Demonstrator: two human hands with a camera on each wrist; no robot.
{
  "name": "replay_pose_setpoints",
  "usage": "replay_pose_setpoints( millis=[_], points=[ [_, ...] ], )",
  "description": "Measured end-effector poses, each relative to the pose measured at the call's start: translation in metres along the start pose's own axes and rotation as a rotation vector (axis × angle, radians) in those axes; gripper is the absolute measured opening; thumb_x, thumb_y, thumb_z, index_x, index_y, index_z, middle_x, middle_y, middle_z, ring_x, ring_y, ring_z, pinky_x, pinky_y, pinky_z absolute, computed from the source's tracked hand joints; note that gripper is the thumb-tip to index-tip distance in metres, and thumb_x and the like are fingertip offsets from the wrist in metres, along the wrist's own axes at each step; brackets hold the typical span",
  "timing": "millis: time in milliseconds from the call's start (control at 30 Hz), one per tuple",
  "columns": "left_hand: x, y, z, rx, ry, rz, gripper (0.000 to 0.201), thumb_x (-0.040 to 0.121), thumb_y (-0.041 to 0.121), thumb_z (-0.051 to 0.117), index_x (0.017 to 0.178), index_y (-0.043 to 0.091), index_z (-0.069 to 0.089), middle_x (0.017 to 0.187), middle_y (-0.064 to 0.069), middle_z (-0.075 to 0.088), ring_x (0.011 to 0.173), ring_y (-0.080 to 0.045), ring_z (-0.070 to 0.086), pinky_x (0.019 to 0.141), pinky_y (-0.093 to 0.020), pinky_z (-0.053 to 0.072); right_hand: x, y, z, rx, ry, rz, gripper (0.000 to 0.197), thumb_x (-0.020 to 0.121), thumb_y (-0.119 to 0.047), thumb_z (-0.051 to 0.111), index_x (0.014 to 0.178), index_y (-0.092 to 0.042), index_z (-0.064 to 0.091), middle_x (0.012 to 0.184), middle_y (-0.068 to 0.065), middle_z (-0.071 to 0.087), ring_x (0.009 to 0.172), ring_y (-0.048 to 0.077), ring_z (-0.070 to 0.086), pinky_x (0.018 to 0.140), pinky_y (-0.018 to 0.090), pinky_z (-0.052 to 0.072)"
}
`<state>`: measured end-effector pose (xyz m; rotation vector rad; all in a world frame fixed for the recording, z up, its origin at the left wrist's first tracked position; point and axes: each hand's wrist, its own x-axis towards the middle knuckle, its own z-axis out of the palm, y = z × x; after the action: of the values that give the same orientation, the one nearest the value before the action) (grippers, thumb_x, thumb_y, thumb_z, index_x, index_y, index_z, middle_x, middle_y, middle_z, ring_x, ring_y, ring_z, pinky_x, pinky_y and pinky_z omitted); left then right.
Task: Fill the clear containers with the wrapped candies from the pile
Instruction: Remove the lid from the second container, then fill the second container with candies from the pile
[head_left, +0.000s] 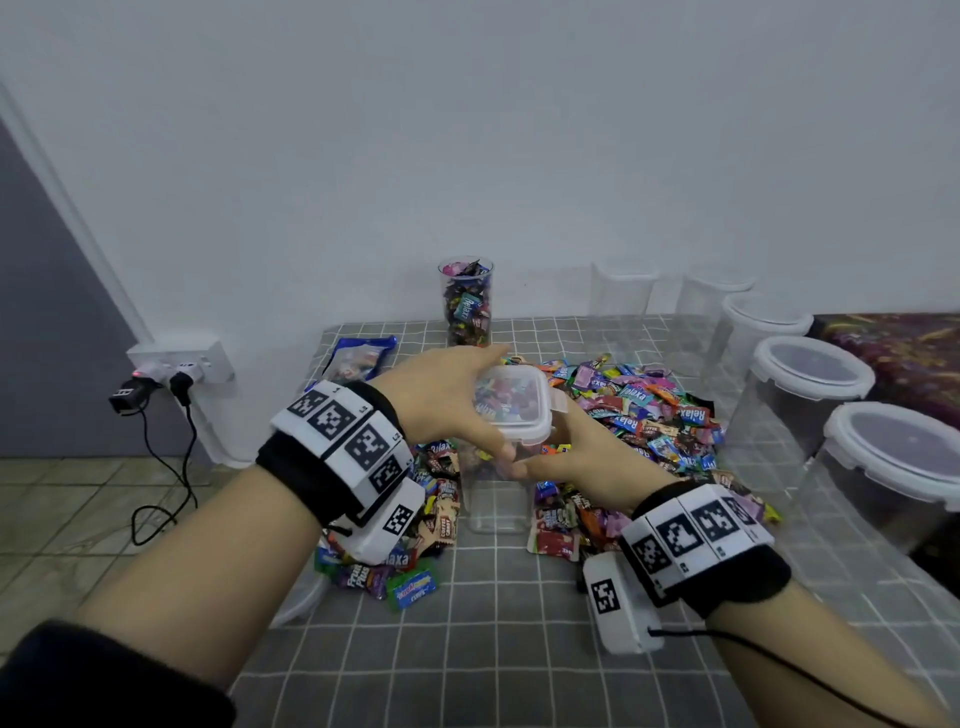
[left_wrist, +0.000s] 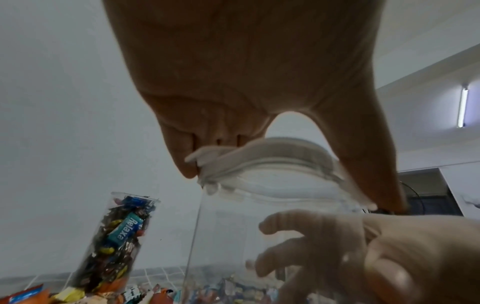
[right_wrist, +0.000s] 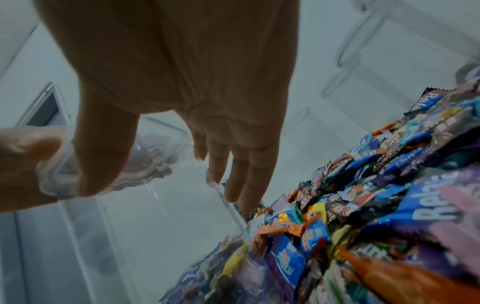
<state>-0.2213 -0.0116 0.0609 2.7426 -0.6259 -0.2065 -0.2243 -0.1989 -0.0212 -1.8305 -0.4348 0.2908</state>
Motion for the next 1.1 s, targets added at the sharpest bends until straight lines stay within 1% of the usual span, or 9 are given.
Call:
replay_pose_setpoints(
  millis=[133, 233, 300, 367, 433, 533, 700, 867, 1100],
  points=[
    [-0.011, 0.003, -0.013, -0.112, 0.151, 0.011, 0.114, 0.054, 0.049, 0.084, 0.148, 0.020, 0.026, 0.148, 0.005, 0.038, 0.127, -0.004, 0.038, 0.101, -0.016, 0.028, 0.000, -0.001, -0.001, -0.019, -0.001, 0.029, 0.084, 0.061, -0.026, 0.079, 0.134, -0.027, 0.037, 0.127, -0.004, 0.055, 0.111, 0.014, 0.058, 0.093, 0.037, 0.051],
    [-0.030, -0.005, -0.029, -0.101, 0.257, -0.002, 0.112, 0.048, 0.058, 0.074, 0.146, 0.022, 0.031, 0.147, 0.006, 0.039, 0.127, -0.005, 0.038, 0.095, -0.014, 0.025, 0.000, -0.002, -0.001, -0.031, -0.013, 0.023, 0.070, 0.071, -0.016, 0.081, 0.118, -0.046, 0.038, 0.121, -0.014, 0.050, 0.110, 0.015, 0.057, 0.092, 0.037, 0.051],
    [-0.051, -0.015, -0.034, -0.101, 0.260, -0.030, 0.115, 0.042, 0.065, 0.069, 0.144, 0.025, 0.035, 0.142, 0.007, 0.043, 0.118, -0.001, 0.040, 0.091, -0.014, 0.026, -0.001, -0.002, -0.001, -0.031, -0.019, 0.023, 0.067, 0.076, -0.011, 0.077, 0.116, -0.046, 0.036, 0.119, -0.018, 0.047, 0.109, 0.015, 0.057, 0.091, 0.035, 0.050],
    [-0.074, -0.031, -0.031, -0.063, 0.216, -0.091, 0.120, 0.037, 0.075, 0.060, 0.144, 0.026, 0.035, 0.140, 0.007, 0.045, 0.116, -0.001, 0.041, 0.090, -0.015, 0.028, 0.000, -0.001, -0.002, -0.022, -0.025, 0.033, 0.070, 0.076, -0.011, 0.076, 0.125, -0.039, 0.035, 0.122, -0.015, 0.047, 0.109, 0.018, 0.059, 0.091, 0.036, 0.051],
    [-0.096, -0.052, -0.022, -0.034, 0.142, -0.187, 0.129, 0.033, 0.080, 0.057, 0.146, 0.025, 0.031, 0.145, 0.006, 0.040, 0.125, -0.007, 0.041, 0.099, -0.019, 0.029, 0.001, -0.002, -0.001, -0.007, -0.031, 0.041, 0.072, 0.075, -0.009, 0.077, 0.129, -0.035, 0.035, 0.124, -0.011, 0.048, 0.107, 0.020, 0.060, 0.091, 0.039, 0.051],
    [-0.123, -0.085, -0.003, 0.055, 0.002, -0.357, 0.145, 0.023, 0.092, 0.052, 0.148, 0.023, 0.024, 0.149, 0.001, 0.035, 0.132, -0.013, 0.038, 0.107, -0.024, 0.028, 0.001, -0.005, -0.001, -0.003, -0.034, 0.036, 0.072, 0.077, -0.006, 0.075, 0.129, -0.034, 0.034, 0.118, -0.016, 0.049, 0.101, 0.015, 0.062, 0.083, 0.030, 0.053],
    [-0.157, -0.127, 0.037, 0.175, -0.157, -0.633, 0.119, 0.056, 0.064, 0.074, 0.150, 0.024, 0.013, 0.145, 0.000, 0.038, 0.122, -0.017, 0.046, 0.102, -0.030, 0.039, -0.004, -0.008, 0.000, -0.026, -0.021, 0.049, 0.069, 0.079, -0.008, 0.073, 0.127, -0.035, 0.033, 0.114, -0.020, 0.047, 0.095, 0.005, 0.060, 0.068, 0.017, 0.050],
    [-0.160, -0.133, 0.070, 0.121, -0.197, -0.626, 0.110, 0.054, 0.062, 0.077, 0.144, 0.028, 0.024, 0.137, 0.006, 0.043, 0.111, -0.012, 0.050, 0.094, -0.029, 0.046, -0.005, -0.010, 0.000, -0.050, -0.016, 0.068, 0.069, 0.079, -0.010, 0.074, 0.130, -0.032, 0.034, 0.118, -0.017, 0.046, 0.096, 0.005, 0.060, 0.069, 0.017, 0.050],
    [-0.141, -0.120, 0.073, 0.210, -0.220, -0.580, 0.114, 0.057, 0.066, 0.073, 0.148, 0.028, 0.016, 0.144, 0.009, 0.032, 0.120, -0.013, 0.046, 0.094, -0.030, 0.045, -0.006, -0.010, 0.000, -0.078, -0.022, 0.074, 0.072, 0.079, -0.014, 0.074, 0.130, -0.038, 0.031, 0.131, -0.009, 0.042, 0.100, 0.004, 0.059, 0.074, 0.019, 0.049]
  ],
)
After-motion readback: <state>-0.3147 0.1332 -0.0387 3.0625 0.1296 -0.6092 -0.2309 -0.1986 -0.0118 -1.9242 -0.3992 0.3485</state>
